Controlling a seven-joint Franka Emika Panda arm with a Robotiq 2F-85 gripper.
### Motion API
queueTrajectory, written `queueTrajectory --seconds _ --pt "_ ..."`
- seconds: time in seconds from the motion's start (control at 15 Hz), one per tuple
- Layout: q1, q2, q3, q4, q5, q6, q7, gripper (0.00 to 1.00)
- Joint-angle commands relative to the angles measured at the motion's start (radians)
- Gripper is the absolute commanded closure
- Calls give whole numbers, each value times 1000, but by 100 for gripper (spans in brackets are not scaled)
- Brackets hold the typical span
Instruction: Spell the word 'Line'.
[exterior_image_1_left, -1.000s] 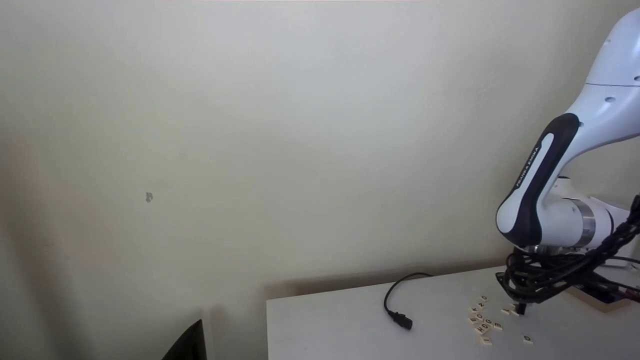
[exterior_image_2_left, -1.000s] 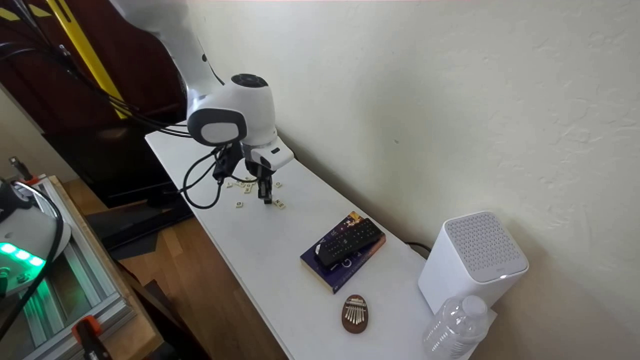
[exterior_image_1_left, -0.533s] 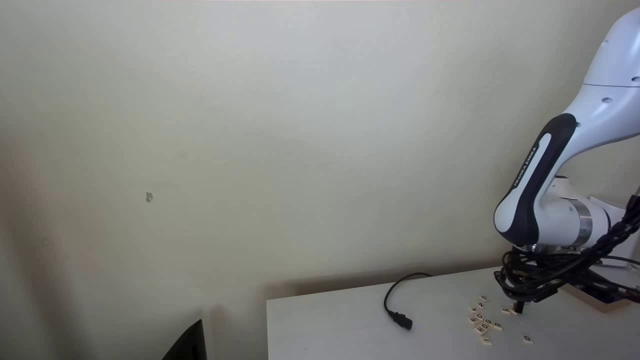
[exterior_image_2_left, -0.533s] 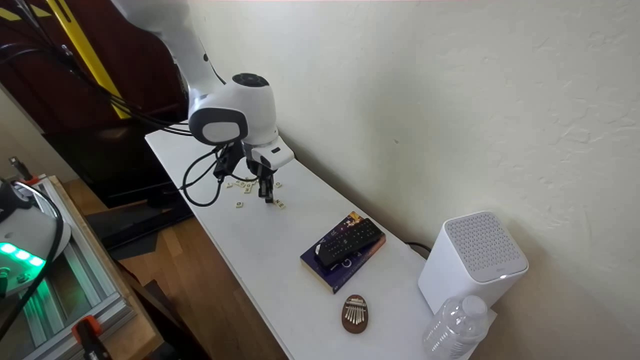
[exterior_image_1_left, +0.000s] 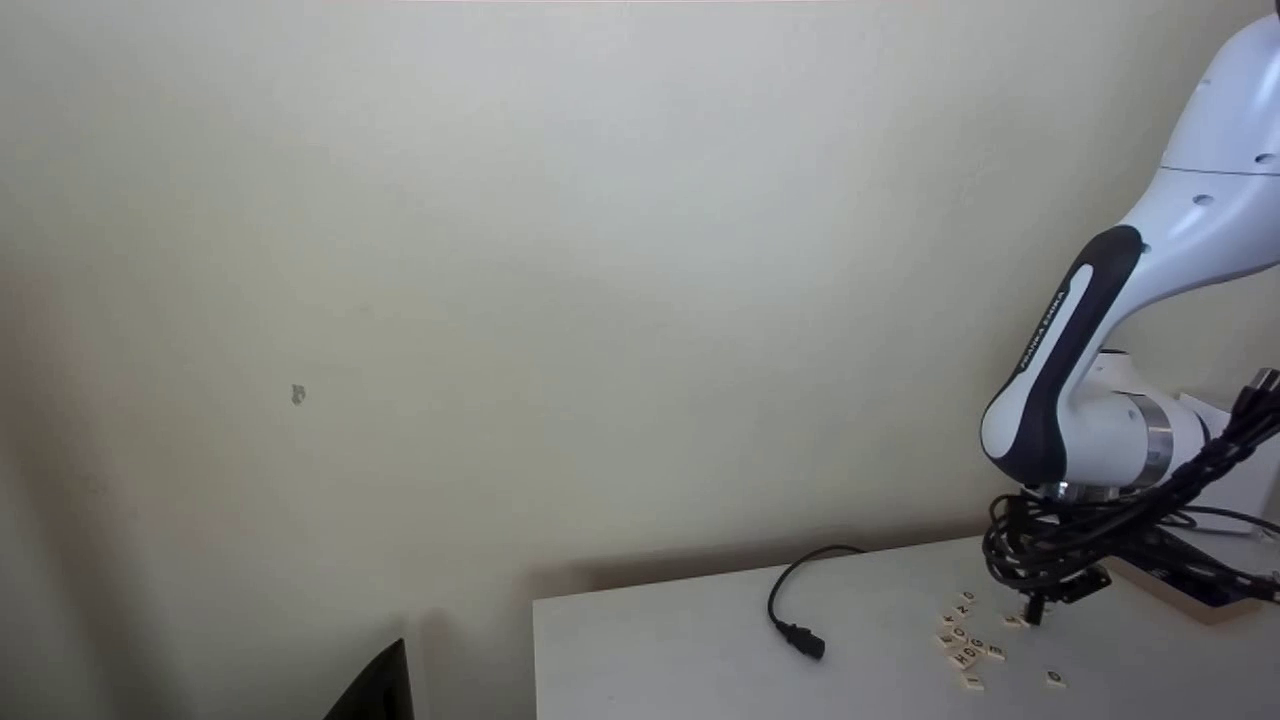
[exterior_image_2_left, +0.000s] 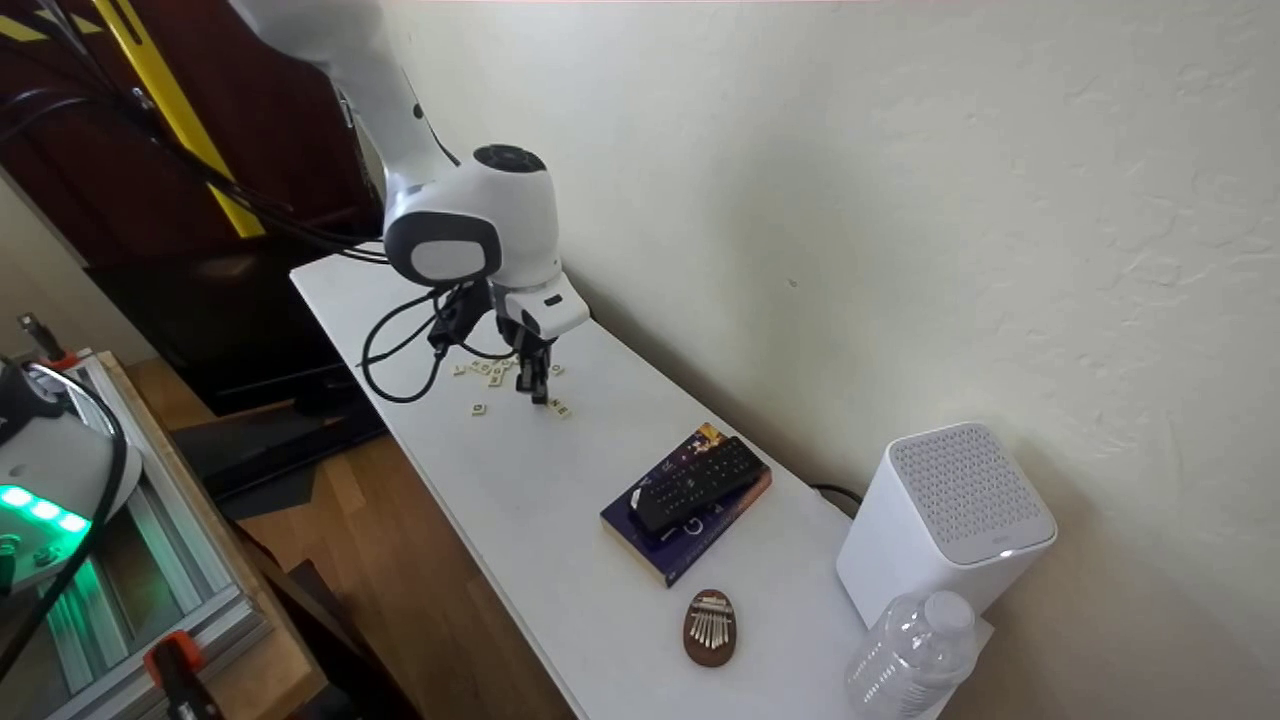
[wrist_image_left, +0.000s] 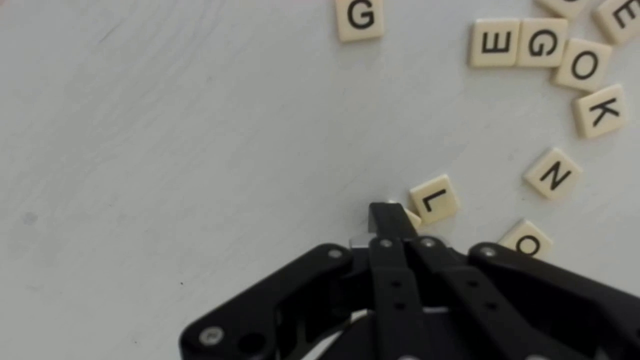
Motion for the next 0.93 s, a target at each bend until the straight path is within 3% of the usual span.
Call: queueTrajectory --seconds 0.0,0.87 --pt "28 35 -17 39 44 -21 32 100" --pt "50 31 -38 56 48 -64 79 100"
